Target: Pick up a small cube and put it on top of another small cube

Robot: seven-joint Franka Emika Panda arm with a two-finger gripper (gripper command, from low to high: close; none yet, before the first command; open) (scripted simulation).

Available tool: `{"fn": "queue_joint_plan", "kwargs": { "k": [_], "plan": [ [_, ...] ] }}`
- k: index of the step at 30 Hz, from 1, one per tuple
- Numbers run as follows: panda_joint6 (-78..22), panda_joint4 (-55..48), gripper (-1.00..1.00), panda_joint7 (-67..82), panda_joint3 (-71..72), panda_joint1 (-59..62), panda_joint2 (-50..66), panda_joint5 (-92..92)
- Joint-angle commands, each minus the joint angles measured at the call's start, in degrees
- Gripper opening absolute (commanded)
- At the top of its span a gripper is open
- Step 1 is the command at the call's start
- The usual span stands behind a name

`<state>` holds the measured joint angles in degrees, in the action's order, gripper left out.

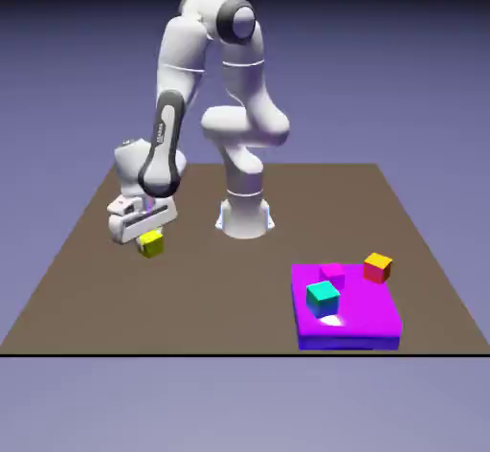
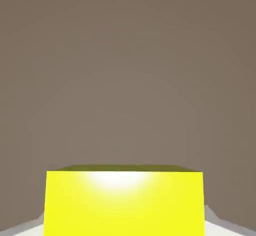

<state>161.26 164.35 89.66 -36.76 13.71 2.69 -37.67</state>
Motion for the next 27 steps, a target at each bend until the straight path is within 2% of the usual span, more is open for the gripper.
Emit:
{"fn": "queue_joint_plan", "kwargs": {
  "k": [1, 9, 27],
  "plan": [
    [-0.04, 0.43, -1.0, -1.87, -0.97, -0.57, -1.05, 2.51],
    [-0.58, 3.22, -1.0, -13.71, -7.37, -3.09, -7.78, 18.46],
    [-15.61, -12.99, -1.0, -7.77, -3.29, -40.46, -4.21, 21.58]
  ]
}}
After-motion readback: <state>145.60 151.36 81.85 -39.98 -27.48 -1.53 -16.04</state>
